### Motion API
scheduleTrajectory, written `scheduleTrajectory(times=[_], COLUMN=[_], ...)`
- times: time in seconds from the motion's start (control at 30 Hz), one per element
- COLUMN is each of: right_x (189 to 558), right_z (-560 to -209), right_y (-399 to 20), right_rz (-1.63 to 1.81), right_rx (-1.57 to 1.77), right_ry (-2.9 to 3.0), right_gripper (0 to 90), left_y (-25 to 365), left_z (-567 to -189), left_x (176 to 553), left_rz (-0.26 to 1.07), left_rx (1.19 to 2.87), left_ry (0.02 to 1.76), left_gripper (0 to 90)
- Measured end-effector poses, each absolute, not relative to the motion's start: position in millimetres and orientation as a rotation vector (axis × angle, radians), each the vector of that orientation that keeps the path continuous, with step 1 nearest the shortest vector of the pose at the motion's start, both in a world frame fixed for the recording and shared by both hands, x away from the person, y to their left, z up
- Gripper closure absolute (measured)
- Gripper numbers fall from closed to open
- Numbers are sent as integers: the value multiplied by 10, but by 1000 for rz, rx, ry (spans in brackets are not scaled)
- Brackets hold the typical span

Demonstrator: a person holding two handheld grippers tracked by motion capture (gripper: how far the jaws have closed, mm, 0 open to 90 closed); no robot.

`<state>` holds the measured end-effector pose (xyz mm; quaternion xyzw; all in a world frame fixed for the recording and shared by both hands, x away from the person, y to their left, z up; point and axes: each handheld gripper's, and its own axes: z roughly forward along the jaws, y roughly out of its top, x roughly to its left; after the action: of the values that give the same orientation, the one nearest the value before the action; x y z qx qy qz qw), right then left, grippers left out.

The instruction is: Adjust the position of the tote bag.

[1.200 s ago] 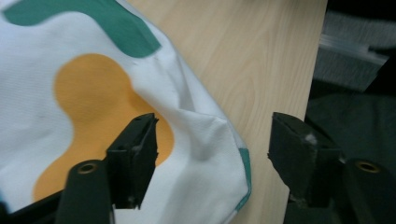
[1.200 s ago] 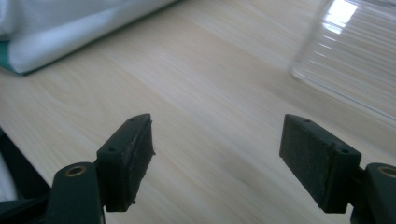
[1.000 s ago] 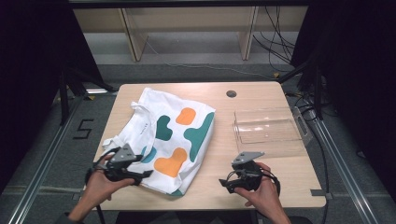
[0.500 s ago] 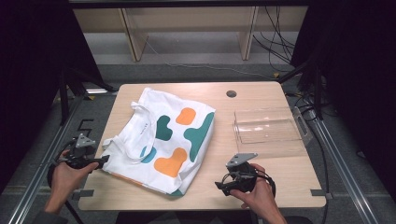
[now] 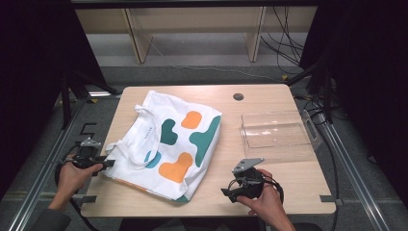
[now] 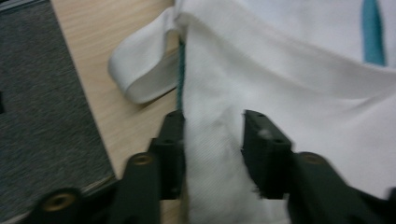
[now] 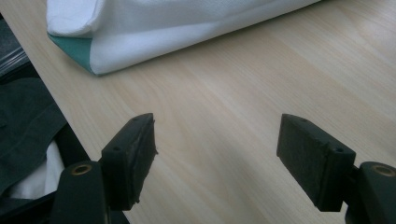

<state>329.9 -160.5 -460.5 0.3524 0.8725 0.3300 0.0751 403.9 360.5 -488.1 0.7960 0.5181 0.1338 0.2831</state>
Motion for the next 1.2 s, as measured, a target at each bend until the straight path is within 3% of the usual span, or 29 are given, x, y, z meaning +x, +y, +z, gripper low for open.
scheduleTrajectory(times=[0.03, 0.07, 0.2, 0.4, 0.63, 0.77, 0.9, 0.93, 0.97, 1.17, 1.2], right_x=[3299, 3292, 3300, 3323, 3315, 3422, 3651, 3651, 3719, 3940, 4036], right_z=[-4594, -4591, -4594, -4592, -4576, -4625, -4719, -4719, -4711, -4691, -4677], right_y=[-1610, -1605, -1613, -1625, -1411, -1259, -1186, -1186, -1145, -1116, -1131], right_rz=[979, 977, 992, 1030, 1052, 1011, 889, 889, 861, 696, 674], right_rx=[1065, 1083, 1055, 1081, 1047, 1049, 1008, 1008, 950, 819, 844], right_ry=[2630, 2631, 2618, 2606, 2643, 2659, 2680, 2680, 2685, 2655, 2625], right_gripper=[289, 289, 289, 305, 338, 441, 780, 780, 848, 883, 883], left_y=[3613, 3622, 3554, 3178, 2780, 2667, 2696, 2696, 2649, 2434, 2338], left_z=[-4866, -4851, -4816, -4759, -4751, -4752, -4724, -4724, -4745, -4716, -4740], left_x=[4030, 4019, 3932, 3626, 3284, 3206, 3212, 3212, 3184, 3118, 3077], left_rz=[357, 352, 303, 189, 114, 89, 79, 79, 89, 45, 54], left_rx=[2115, 2105, 2146, 2295, 2335, 2358, 2420, 2420, 2365, 2430, 2360], left_ry=[1405, 1400, 1340, 1162, 1036, 989, 926, 926, 968, 839, 874], left_gripper=[750, 788, 847, 861, 853, 841, 840, 839, 837, 817, 811])
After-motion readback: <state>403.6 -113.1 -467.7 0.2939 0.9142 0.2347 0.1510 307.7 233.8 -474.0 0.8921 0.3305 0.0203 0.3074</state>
